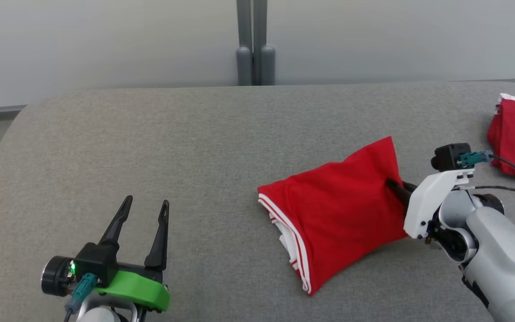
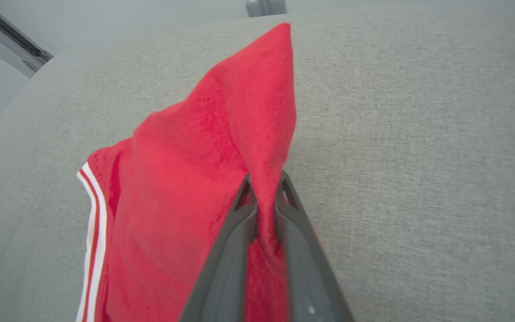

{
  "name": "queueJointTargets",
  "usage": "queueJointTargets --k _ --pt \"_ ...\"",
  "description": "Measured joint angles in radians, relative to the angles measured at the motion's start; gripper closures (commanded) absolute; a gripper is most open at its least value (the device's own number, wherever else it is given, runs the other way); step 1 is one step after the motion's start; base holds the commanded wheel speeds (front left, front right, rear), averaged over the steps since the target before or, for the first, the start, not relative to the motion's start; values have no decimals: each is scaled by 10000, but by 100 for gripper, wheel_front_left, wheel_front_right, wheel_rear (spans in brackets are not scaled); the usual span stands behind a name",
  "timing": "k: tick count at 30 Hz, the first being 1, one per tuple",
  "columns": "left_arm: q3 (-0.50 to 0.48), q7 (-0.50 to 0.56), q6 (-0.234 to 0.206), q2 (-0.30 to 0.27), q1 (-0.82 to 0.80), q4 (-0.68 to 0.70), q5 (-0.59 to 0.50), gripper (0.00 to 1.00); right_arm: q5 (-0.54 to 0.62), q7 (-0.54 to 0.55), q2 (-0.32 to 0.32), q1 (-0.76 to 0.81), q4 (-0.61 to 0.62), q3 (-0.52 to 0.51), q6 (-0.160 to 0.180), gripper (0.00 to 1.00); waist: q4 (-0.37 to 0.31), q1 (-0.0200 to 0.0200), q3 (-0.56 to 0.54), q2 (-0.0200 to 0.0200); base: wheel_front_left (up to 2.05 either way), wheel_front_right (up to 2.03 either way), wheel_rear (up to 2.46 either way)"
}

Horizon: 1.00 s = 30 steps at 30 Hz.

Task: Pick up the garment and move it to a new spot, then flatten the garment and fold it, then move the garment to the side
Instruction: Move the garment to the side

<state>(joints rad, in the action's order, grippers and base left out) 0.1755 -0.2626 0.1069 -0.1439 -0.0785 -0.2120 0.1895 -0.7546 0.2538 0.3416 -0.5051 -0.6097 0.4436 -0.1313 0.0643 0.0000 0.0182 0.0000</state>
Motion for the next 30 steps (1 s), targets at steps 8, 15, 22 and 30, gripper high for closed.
queueJointTargets --k 8,15,22,30 --pt "385 0 128 128 -598 63 107 0 -142 -270 546 -416 247 -311 2 100 -1386 0 360 0 0 0 0" --pt "585 0 163 119 -804 -132 109 0 -274 -533 516 -534 474 -176 2 100 -2603 0 693 0 0 0 0" --pt "627 0 173 38 -976 -194 102 0 -445 -800 483 -575 589 21 2 100 -3606 0 977 0 0 0 0" --pt "569 0 174 -77 -1017 -194 90 0 -535 -966 514 -1013 754 353 2 100 -3774 0 1402 0 0 0 0"
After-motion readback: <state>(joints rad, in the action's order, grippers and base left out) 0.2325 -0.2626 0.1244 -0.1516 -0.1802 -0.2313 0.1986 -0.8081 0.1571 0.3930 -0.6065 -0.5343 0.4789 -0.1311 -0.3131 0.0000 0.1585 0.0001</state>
